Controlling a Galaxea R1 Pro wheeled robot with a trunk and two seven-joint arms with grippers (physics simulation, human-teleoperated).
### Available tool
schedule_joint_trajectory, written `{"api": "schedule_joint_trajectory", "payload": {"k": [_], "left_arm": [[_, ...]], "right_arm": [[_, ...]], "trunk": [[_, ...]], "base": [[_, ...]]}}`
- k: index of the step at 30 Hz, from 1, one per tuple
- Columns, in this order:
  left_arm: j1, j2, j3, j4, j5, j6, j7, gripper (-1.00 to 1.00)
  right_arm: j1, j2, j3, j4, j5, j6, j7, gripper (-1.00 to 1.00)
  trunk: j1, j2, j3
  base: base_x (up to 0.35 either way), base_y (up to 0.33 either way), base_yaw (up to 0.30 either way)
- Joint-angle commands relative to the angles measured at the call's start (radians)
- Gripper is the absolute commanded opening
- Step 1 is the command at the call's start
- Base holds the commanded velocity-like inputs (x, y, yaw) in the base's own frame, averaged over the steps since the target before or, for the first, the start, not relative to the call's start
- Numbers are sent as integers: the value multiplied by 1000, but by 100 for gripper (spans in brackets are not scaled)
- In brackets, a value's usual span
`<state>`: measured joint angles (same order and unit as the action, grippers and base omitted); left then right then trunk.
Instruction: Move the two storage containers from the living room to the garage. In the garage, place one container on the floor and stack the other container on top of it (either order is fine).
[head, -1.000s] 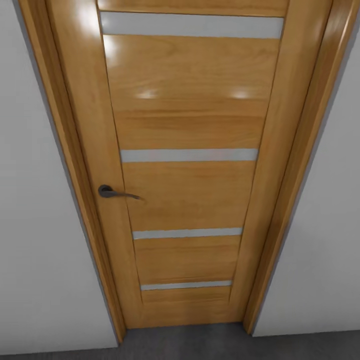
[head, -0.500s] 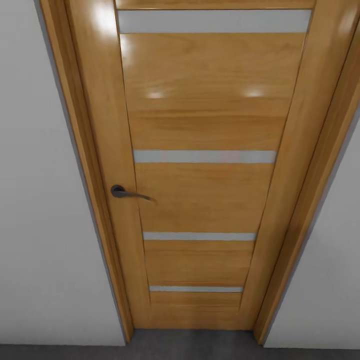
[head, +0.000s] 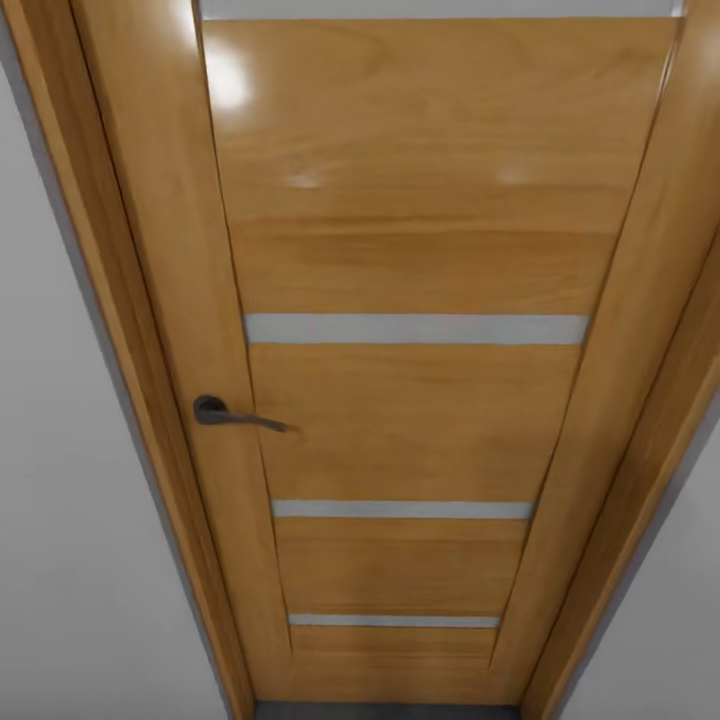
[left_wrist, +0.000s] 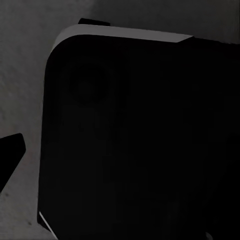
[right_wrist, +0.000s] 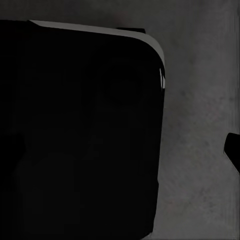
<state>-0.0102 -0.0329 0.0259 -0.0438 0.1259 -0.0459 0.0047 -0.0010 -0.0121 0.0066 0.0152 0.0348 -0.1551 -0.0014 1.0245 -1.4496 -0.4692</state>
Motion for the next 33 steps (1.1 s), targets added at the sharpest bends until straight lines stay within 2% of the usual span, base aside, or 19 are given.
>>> {"api": "schedule_joint_trajectory", "payload": {"k": [1,15,21,33], "left_arm": [[0,0,2,1,8,-3,1,100],[0,0,3,1,6,-8,0,100],[0,1,5,0,6,-12,1,100],[0,1,5,0,5,-12,1,100]], "right_arm": [[-1,0,1,2,4,-5,0,100],[0,0,0,2,4,-7,-1,100],[-1,0,0,2,4,-6,-2,100],[-1,0,0,2,4,-6,-2,100]], "trunk": [[1,0,-1],[1,0,-1],[1,0,-1],[1,0,-1]], "base": [[288,-129,0],[255,-168,23],[57,-44,146],[3,-2,9]]}}
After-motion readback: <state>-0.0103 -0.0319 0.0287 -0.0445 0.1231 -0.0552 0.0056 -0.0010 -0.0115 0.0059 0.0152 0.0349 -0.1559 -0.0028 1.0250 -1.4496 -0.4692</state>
